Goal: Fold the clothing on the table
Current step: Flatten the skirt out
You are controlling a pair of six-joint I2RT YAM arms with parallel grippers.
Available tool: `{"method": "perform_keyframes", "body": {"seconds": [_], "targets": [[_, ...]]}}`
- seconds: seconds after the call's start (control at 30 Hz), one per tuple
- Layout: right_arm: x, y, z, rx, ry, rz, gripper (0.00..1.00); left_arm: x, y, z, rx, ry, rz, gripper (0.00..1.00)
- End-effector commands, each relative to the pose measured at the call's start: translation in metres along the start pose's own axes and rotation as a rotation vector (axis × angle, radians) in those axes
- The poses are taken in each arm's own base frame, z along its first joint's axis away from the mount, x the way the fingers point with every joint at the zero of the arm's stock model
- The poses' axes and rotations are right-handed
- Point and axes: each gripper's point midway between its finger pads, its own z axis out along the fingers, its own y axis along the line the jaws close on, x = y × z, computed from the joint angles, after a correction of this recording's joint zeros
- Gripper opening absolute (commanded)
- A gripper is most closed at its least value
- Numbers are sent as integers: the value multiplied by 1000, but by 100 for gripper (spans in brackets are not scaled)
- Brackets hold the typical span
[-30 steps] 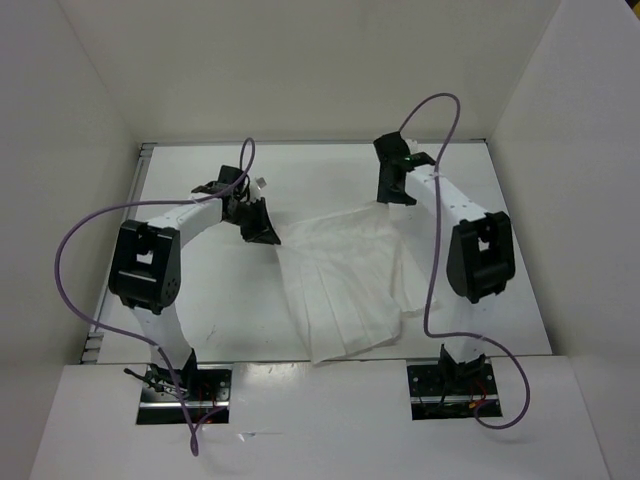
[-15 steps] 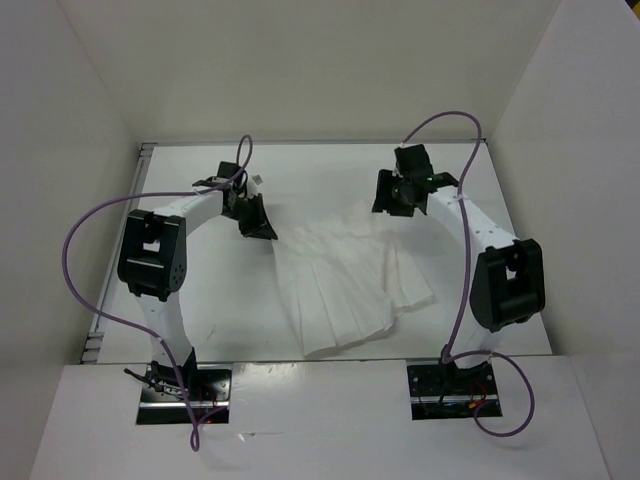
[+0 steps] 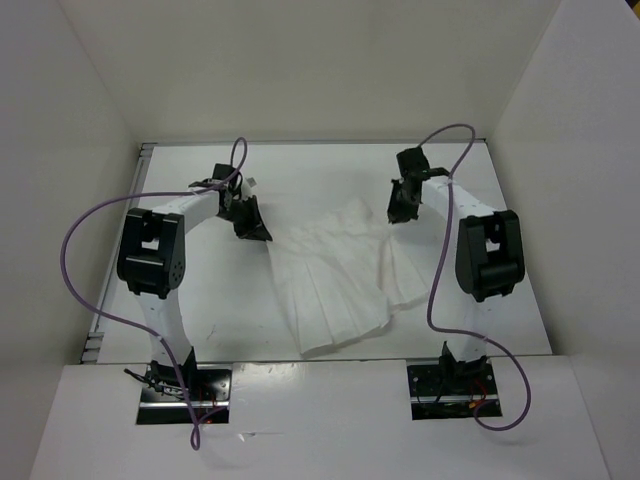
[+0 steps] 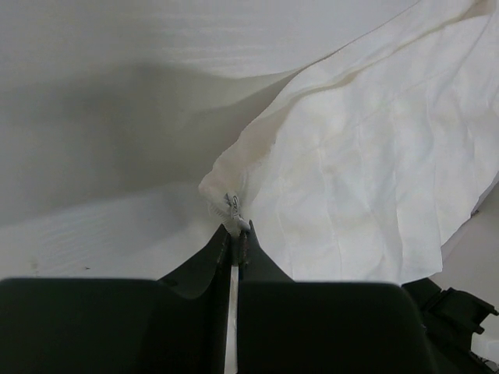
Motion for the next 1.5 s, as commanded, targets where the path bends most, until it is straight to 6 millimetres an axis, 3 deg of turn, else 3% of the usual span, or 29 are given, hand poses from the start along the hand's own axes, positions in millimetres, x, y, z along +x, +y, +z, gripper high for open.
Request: {"method": "perform_keyframes", "body": {"seconds": [0.0, 0.03, 0.17, 0.23, 0.37, 0.4, 0.43, 0.5, 0.57, 0.63, 0.67, 0.73, 0.83, 0.87, 0.9, 1.03, 1.17, 1.37, 1.47], "targets": [[49, -31, 20, 147, 157, 2, 13, -17, 11, -12, -9, -52, -18, 0], [62, -32, 23, 158, 192, -8, 12, -15, 11, -9, -3, -41, -23, 0], [99, -40, 27, 206, 299, 5, 7, -45, 10, -9, 6, -79, -22, 0], [128, -32, 21, 178, 378, -16, 7, -56, 11, -10, 7, -91, -26, 0], [192, -17, -14, 135, 549, -36, 7, -85, 15, -2, 7, -110, -36, 1], [203, -12, -22, 116, 577, -53, 7, -94, 9, -5, 22, -122, -25, 1], [223, 5, -34, 61, 627, -75, 7, -95, 11, 0, 17, -110, -33, 1], [233, 15, -57, 31, 639, -83, 7, -98, 8, -1, 26, -110, -21, 1], [200, 16, -69, 72, 486, -120, 7, -96, 4, -6, 37, -112, -16, 1], [155, 17, -73, 89, 344, -97, 48, -97, -1, -11, 52, -123, -6, 2], [110, 23, -72, 71, 200, -68, 56, -93, -3, -13, 59, -117, -7, 2], [67, 30, -73, 20, 82, -53, 67, -91, -1, -13, 55, -107, -3, 2], [31, 29, -44, -24, 21, -18, 67, -88, -2, -16, 51, -101, 12, 3], [24, 33, -35, -47, 12, -21, 67, -85, -1, -17, 50, -98, 11, 3], [20, 30, -15, -45, 4, -21, 67, -86, 0, -17, 41, -102, 10, 3], [8, 47, 17, -127, 26, -71, 58, -81, 6, -21, 35, -98, 15, 3], [7, 57, 30, -194, 51, -84, 52, -76, 13, -21, 27, -88, -2, 3], [18, 61, 52, -229, 84, -83, 48, -70, 21, -20, 21, -82, -8, 4], [34, 56, 69, -244, 143, -60, 43, -72, 22, -22, 28, -84, -15, 4]]}}
